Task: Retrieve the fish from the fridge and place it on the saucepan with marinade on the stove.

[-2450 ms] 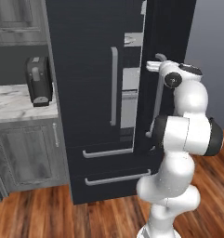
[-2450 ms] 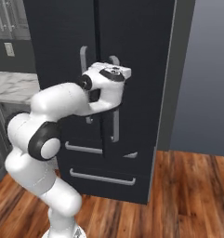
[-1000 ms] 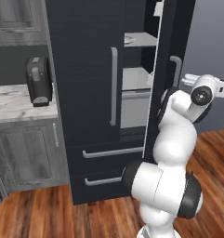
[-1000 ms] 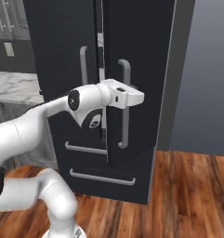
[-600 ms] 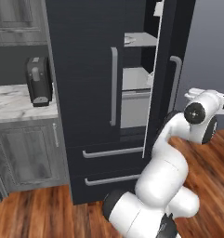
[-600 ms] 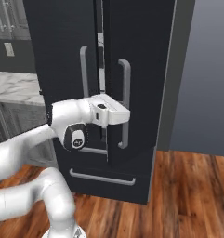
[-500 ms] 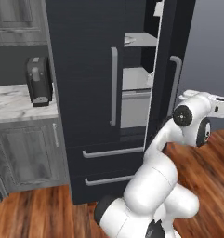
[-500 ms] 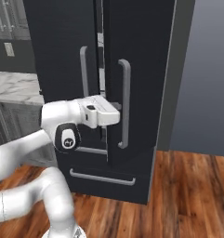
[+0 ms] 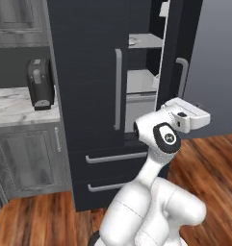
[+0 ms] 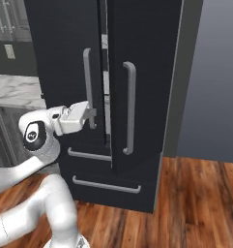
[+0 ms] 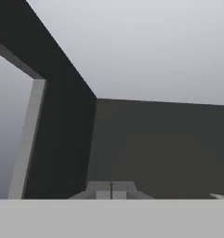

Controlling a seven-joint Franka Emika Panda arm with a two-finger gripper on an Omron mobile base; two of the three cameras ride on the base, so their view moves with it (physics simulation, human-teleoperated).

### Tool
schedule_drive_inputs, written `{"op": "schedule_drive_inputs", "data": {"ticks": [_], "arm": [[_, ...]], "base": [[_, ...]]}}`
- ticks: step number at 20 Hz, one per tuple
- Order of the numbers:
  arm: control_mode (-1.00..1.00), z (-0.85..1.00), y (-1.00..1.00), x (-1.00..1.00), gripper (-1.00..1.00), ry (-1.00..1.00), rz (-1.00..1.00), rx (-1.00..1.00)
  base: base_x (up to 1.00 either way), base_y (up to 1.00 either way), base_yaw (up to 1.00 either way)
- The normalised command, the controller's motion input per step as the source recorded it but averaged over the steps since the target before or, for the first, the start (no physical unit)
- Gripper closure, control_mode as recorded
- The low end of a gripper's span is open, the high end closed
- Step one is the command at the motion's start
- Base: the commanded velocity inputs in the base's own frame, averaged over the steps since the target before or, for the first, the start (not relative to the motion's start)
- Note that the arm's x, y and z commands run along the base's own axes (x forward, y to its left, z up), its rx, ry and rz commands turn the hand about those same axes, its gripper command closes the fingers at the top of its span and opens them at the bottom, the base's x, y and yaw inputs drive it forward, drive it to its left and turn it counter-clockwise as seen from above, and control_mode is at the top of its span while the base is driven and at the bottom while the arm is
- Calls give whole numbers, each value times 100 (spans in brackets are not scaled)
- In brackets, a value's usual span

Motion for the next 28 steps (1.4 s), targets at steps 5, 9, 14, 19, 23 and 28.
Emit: {"op": "schedule_drive_inputs", "data": {"ticks": [5,9,14,19,23,28], "arm": [[-100,46,100,-9,100,-1,-33,-9],[-100,65,92,-2,100,0,-13,-2],[-100,53,51,0,100,0,-2,1],[-100,7,0,37,100,0,9,15],[-100,-3,0,65,100,0,15,9],[-100,0,0,74,100,0,19,8]], "base": [[0,0,0],[0,0,0],[0,0,0],[0,0,0],[0,0,0],[0,0,0]]}}
